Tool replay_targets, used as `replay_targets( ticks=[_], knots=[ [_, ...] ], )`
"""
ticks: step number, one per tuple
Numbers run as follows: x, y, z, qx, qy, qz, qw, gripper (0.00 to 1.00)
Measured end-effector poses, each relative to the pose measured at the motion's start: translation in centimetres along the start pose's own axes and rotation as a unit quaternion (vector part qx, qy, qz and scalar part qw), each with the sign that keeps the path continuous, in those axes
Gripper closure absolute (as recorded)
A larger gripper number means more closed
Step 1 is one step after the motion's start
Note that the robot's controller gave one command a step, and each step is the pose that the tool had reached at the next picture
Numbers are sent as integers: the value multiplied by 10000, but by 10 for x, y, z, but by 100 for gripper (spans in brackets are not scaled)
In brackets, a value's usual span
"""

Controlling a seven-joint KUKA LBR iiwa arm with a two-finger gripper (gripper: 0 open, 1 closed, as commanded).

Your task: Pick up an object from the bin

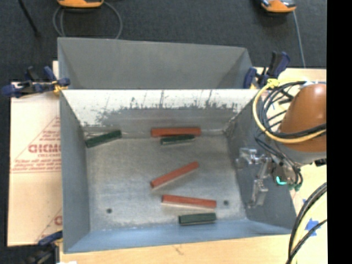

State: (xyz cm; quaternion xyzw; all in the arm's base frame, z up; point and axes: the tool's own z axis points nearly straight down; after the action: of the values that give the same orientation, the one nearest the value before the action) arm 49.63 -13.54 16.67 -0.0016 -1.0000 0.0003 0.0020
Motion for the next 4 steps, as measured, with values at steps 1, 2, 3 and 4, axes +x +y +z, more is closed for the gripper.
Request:
replay_targets(
  ticks=[1, 2, 3, 4],
  knots=[
    [-8, 50, 96, 10, -36, -1813, 9834, 0],
    [-12, 108, 96, -3, -27, -2176, 9760, 0],
    [-12, 105, 96, 7, -31, -2172, 9761, 100],
    [-16, 108, -20, 20, -71, -2496, 9683, 100]
  ],
)
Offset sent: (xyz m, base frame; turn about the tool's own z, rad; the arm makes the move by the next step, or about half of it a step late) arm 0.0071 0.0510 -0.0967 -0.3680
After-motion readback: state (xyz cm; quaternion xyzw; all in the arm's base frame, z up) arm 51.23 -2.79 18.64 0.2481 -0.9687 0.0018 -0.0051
